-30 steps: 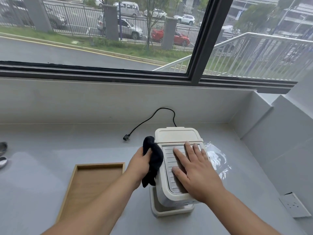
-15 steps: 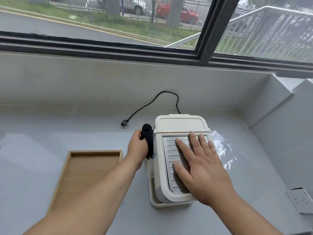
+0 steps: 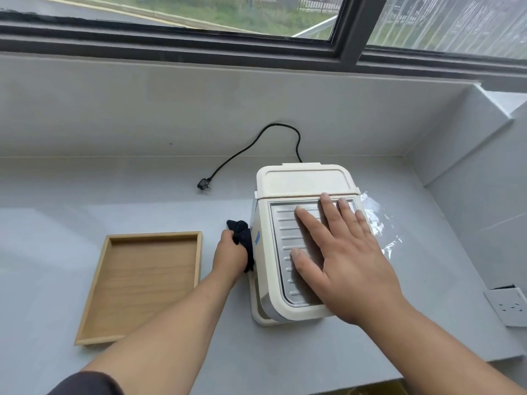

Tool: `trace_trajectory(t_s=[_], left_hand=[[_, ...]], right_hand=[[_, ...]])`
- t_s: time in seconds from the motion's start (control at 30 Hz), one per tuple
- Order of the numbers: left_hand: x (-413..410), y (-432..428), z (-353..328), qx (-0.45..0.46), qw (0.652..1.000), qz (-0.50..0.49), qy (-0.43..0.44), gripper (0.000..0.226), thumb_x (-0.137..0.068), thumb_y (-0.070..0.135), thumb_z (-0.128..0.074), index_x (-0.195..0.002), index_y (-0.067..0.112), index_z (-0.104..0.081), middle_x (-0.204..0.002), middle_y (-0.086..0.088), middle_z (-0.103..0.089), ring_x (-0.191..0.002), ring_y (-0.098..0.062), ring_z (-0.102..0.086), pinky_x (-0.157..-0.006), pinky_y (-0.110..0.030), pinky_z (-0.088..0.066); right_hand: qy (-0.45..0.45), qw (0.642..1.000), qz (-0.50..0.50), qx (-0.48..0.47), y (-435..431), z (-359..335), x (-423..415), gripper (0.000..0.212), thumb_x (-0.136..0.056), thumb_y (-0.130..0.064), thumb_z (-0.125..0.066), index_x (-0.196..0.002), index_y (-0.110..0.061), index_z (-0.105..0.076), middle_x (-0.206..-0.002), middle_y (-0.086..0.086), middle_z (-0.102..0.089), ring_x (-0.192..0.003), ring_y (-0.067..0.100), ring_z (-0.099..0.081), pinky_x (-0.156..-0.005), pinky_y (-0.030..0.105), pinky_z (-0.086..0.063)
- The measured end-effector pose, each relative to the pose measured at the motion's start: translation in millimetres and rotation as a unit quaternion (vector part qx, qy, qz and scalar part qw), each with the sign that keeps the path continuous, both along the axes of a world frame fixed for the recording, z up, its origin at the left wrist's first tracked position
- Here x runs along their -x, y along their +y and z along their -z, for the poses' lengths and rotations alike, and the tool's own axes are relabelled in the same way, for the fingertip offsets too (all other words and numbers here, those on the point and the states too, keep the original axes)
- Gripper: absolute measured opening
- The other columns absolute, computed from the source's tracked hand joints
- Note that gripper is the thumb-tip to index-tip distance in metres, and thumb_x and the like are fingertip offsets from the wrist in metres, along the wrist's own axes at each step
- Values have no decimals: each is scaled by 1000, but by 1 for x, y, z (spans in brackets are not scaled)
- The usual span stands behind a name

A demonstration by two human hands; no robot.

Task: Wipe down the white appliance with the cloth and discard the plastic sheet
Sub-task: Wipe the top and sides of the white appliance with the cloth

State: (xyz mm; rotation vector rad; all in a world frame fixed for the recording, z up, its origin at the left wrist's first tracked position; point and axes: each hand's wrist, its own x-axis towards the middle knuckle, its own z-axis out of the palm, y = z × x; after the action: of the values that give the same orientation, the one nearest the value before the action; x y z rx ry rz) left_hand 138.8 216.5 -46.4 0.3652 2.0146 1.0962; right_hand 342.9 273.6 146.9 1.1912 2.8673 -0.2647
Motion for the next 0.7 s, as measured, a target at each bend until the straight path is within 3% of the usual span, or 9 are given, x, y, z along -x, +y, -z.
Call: trace_trajectory(t_s=[0.17,0.3,0.43,0.57,0.7], left_hand=[[-21,-26,-1,28,1000,7,1,13,-104,32,-54,-109,19,-52,-103,-5,-67,-91,-19,-64,-66,-34,-49],[-56,-57,-4,43,999,-8,-32,12,-97,25,-64,-101,26,-54,-99,-4,-71,-92,-27,-70,-84,-49,-61],[-92,-79,-10,58,998,-33,-6,14,-91,24,-68,-98,23,-55,-103,-5,-70,-92,-25,-68,-78,-43,-58],[-113,-83,-20,115,992,-44,33,22,-97,40,-62,-97,19,-55,-100,-6,-67,-91,-30,-67,-80,-46,-61],[-124,-84,-25,173,984,10,49,15,-95,30,-58,-102,17,-59,-98,-9,-68,-88,-30,-67,-76,-40,-59]], right_hand=[[2,1000,1,7,-1,-2,1,75,-93,-74,-17,-162,-50,-3,-175,-4,9,-160,20,13,-128,41,12],[14,1000,-2,11,-1,-1,0,75,-94,-74,-19,-163,-47,-7,-176,-2,6,-160,22,10,-128,42,11],[44,999,-6,17,-2,-3,-3,78,-94,-71,-25,-165,-41,-11,-176,-2,-2,-161,21,5,-129,41,8],[155,988,-1,14,-10,-4,-13,71,-97,-53,-46,-162,-29,-32,-171,0,-28,-160,22,-11,-130,37,-6],[285,958,8,-15,-13,0,-26,54,-96,-29,-62,-148,-15,-54,-154,7,-53,-150,28,-36,-125,40,-25]])
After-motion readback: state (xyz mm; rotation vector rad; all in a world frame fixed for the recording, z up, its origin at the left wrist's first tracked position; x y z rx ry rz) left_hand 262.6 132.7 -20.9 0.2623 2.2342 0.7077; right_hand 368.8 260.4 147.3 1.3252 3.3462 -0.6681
